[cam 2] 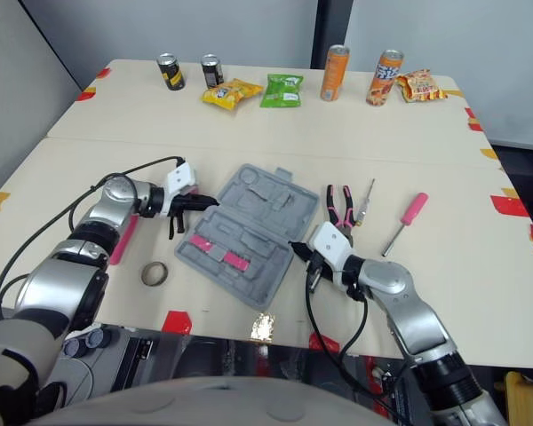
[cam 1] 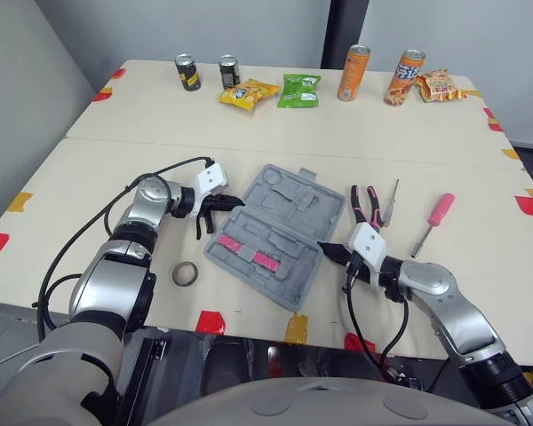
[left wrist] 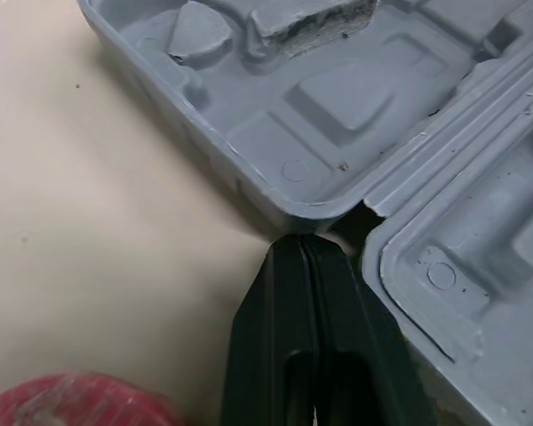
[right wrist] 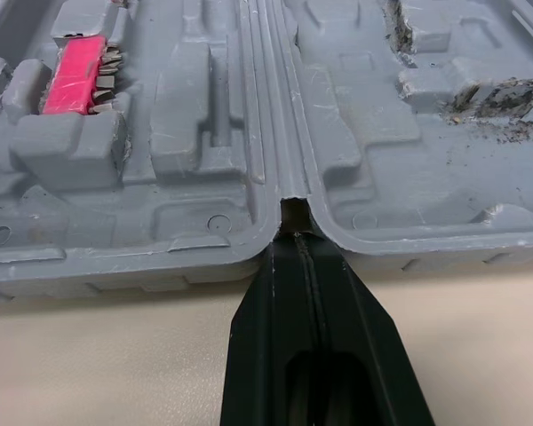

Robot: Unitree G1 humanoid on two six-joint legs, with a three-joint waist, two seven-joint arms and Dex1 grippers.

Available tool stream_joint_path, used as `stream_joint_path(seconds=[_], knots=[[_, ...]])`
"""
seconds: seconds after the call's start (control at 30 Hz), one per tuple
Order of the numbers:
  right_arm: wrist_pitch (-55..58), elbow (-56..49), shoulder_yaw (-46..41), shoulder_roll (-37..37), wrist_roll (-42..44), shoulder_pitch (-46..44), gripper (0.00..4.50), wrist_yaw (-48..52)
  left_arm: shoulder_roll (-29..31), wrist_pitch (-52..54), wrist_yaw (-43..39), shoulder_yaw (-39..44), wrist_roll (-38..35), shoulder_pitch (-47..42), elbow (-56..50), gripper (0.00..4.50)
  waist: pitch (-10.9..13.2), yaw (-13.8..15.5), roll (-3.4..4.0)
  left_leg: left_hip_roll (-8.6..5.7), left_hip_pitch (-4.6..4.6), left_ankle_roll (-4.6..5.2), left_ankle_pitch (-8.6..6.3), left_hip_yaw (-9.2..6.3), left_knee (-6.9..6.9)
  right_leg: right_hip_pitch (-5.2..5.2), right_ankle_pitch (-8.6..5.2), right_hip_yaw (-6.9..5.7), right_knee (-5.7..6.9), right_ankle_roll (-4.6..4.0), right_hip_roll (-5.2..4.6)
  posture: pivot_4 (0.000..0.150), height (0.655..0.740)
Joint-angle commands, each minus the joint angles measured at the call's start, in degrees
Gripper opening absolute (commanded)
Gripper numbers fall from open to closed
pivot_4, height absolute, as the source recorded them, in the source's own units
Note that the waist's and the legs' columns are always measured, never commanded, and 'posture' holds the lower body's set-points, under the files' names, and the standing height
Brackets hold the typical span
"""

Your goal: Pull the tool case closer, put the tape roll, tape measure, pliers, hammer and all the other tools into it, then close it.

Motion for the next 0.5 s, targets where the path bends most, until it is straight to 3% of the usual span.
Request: stream_joint_path(seconds=[0.03,0.37,0.5], knots=[[-0.30,-2.18,-0.38,0.46,0.62,-0.13,0.00,-0.39,-1.17,0.96,-4.58,-1.33,-0.06,0.65,-1.56,0.05,0.00,0.05,0.00,0.00,0.00,-0.01,0.00,0.00,0.00,0.00,0.00,0.00,0.00,0.00,0.00,0.150,0.7400],[-0.34,-2.80,-1.57,-0.79,1.53,0.51,0.00,1.13,-0.25,8.78,-9.58,-2.49,-0.73,5.45,-12.46,0.05,0.00,0.03,0.00,0.02,0.01,-0.02,0.00,0.00,-0.02,0.00,0.00,0.00,-0.02,0.00,-0.02,0.150,0.7400],[-0.63,-2.93,-2.98,-2.94,2.97,0.87,0.00,4.01,1.00,17.85,-10.85,-3.93,-1.83,10.74,-24.42,0.05,0.00,-0.20,0.01,0.06,0.01,-0.02,0.00,0.01,-0.03,-0.01,0.00,0.00,-0.02,0.00,-0.03,0.150,0.7400]])
